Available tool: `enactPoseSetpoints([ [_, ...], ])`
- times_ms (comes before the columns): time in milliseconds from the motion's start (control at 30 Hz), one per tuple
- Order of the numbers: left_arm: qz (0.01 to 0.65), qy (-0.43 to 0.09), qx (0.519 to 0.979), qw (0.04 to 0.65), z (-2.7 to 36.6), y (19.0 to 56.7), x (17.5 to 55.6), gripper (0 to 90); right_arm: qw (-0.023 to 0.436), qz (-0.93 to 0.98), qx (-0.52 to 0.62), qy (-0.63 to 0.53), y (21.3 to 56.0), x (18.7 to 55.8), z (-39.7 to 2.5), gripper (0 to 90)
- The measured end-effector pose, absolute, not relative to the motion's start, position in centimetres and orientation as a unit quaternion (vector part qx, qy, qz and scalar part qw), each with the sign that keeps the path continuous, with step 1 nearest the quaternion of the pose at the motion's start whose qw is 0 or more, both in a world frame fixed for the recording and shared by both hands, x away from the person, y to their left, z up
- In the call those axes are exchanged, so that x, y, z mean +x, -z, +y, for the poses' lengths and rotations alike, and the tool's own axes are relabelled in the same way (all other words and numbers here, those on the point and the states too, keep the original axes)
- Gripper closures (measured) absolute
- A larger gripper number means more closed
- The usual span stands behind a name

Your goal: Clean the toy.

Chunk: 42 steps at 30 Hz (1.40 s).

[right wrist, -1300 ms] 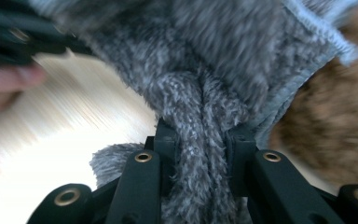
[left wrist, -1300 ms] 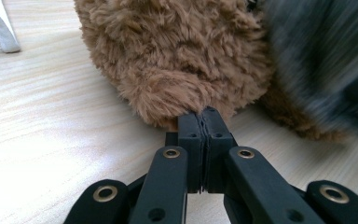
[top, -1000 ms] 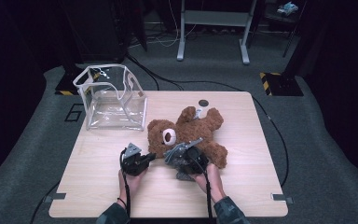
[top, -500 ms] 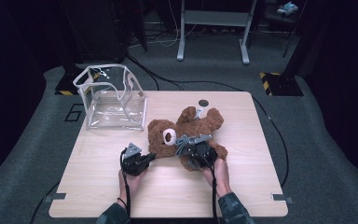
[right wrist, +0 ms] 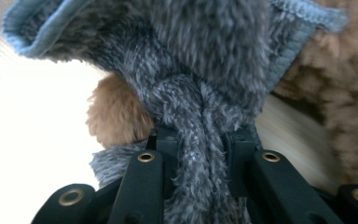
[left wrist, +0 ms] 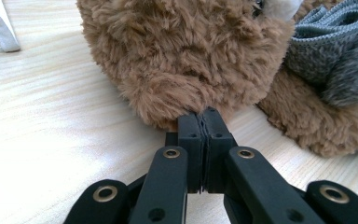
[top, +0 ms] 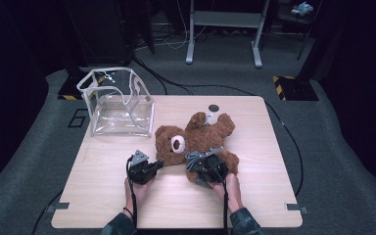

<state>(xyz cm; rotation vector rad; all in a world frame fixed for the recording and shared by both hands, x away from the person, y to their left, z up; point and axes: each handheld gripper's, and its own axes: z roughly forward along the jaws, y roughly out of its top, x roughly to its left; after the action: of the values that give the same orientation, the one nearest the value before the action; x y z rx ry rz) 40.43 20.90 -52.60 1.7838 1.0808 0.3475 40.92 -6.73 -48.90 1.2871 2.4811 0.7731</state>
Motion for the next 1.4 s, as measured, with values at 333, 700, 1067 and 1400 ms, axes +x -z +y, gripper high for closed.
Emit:
enactPoseSetpoints([
  [333, 0.450, -0.142, 0.732, 0.491, 20.9, 52.6, 40.5, 88.3, 0.171, 0.824, 0.448, -0.301, 46.3, 41.6, -6.8, 73.1],
  [700, 0.449, -0.141, 0.733, 0.491, 20.9, 52.6, 40.5, 88.3, 0.174, 0.801, 0.507, -0.267, 48.0, 39.7, -13.0, 73.1],
  [1067, 0.448, -0.142, 0.735, 0.489, 20.9, 52.6, 40.5, 88.3, 0.231, 0.765, 0.513, -0.312, 42.2, 39.6, -15.2, 72.9],
  [1400, 0.449, -0.140, 0.734, 0.489, 20.9, 52.6, 40.6, 88.3, 0.214, 0.769, 0.531, -0.284, 44.3, 46.2, -13.8, 72.9],
])
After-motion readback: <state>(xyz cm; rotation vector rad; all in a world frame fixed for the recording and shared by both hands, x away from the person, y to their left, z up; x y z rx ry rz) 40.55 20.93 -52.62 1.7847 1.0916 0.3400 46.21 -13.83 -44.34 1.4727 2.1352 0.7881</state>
